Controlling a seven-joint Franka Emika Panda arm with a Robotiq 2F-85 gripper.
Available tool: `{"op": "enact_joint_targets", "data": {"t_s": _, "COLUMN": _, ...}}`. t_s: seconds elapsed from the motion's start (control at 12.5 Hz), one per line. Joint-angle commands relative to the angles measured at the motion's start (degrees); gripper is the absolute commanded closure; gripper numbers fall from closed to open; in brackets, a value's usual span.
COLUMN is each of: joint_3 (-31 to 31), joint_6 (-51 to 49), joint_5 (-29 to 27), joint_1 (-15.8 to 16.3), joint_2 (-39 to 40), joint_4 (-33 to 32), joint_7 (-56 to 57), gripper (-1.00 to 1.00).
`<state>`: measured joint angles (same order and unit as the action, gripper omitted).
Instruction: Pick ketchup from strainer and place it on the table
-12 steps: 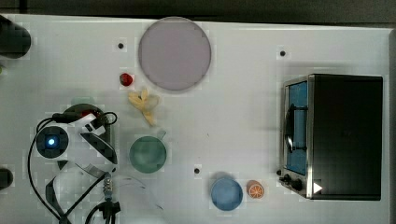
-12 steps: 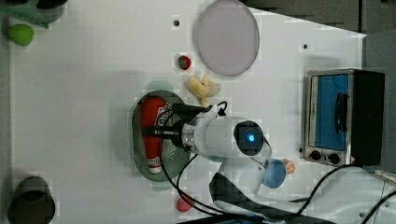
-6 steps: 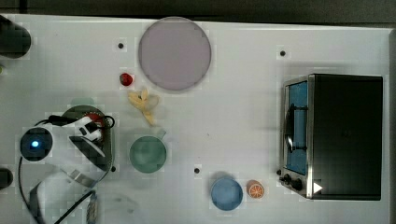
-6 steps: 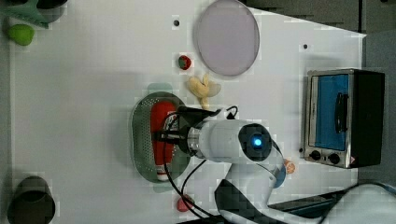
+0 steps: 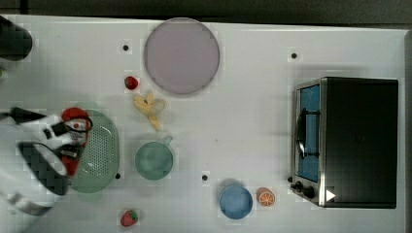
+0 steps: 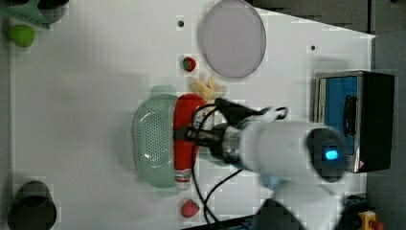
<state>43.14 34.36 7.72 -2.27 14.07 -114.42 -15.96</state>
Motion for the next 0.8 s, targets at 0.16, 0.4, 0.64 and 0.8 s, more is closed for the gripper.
{"op": "enact_joint_targets", "data": {"t_s": 0.16, "joint_3": -3.8, "joint_6": -12.8, "joint_5": -2.6, "joint_1": -6.3, "joint_2": 0.3, "joint_4": 11.2, "joint_7": 8.2, "gripper": -0.16}}
{"op": "enact_joint_targets", "data": {"t_s": 0.4, "joint_3": -9.4, "joint_6": -16.2, "joint_5": -2.5, "joint_1": -9.3, "joint_2": 0.3, "joint_4": 14.7, "joint_7": 20.2, "gripper": -0.16}}
{"op": "enact_joint_targets", "data": {"t_s": 0.64, "joint_3": -16.5, "joint_6": -15.3, "joint_5": -1.9, "joint_1": -11.4, "joint_2": 0.3, "joint_4": 14.4, "joint_7": 35.3, "gripper": -0.16}}
{"op": "enact_joint_targets", "data": {"t_s": 0.8, "joint_3": -21.7, "joint_6": -13.9, "joint_5": -1.9, "joint_1": -12.1, "joint_2": 0.3, "joint_4": 13.8, "joint_7": 42.0, "gripper": -0.16}}
